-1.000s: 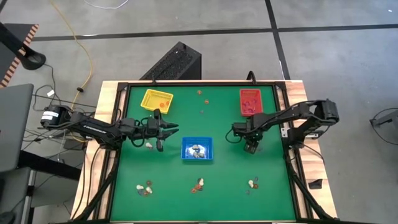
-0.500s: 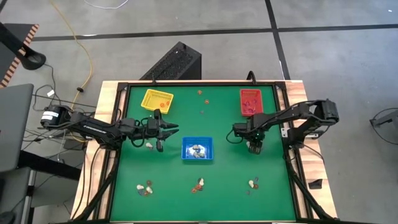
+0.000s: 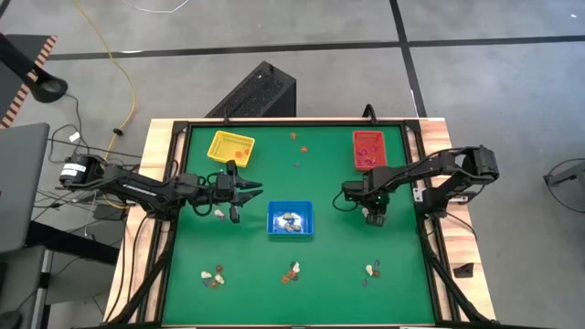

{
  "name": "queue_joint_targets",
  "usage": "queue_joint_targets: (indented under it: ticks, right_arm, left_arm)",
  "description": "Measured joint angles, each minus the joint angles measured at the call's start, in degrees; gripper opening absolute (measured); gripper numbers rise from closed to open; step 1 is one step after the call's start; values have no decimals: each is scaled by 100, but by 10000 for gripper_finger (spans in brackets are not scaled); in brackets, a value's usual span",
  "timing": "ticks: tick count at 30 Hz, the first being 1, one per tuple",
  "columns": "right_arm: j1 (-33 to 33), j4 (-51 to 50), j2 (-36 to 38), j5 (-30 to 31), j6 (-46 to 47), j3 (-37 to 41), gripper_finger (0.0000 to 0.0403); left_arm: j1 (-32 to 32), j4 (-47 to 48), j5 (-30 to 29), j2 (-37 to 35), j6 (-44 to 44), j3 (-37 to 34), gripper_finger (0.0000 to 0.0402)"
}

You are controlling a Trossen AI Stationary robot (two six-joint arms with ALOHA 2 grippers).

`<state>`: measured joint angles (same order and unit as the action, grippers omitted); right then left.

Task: Sort Halloween decoration
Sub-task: Put the white skull toy into the blue bin

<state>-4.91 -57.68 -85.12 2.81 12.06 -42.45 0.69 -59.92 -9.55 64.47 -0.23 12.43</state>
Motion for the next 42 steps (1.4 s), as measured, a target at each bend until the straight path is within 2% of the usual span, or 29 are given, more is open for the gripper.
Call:
queue_joint_targets:
  ticks: [7, 11, 14, 22, 26, 29, 34, 39, 42]
  right_arm:
    - [226, -830, 30, -62, 428, -646, 99]
    - [640, -649, 89, 9, 445, -1307, 82]
    - [948, -33, 90, 42, 444, -1736, 64]
    - [1581, 3112, -51, 13, -48, -2053, 27]
    - [1710, 3279, -145, 14, -23, -2051, 25]
    - [1798, 3058, -143, 69, 42, -1981, 56]
    - [1892, 3241, -144, 246, 394, -1619, 139]
    - [2190, 5093, -149, 532, 400, -616, 220]
    - [2402, 6648, -146, 877, 527, 144, 248]
  left_arm:
    - [0, 0, 1, 0, 2, 0, 74]
    - [1, 0, -1, 0, 39, 0, 74]
    - [2, 0, -1, 0, 42, 0, 74]
    - [0, 2, -3, 0, 55, 0, 74]
    - [2, 7, -1, 0, 13, -2, 74]
    - [0, 6, 27, 0, 11, -4, 74]
    - [0, 4, 32, 0, 34, -4, 74]
    - [2, 2, 38, 0, 37, -4, 74]
    - [1, 3, 39, 0, 37, -4, 74]
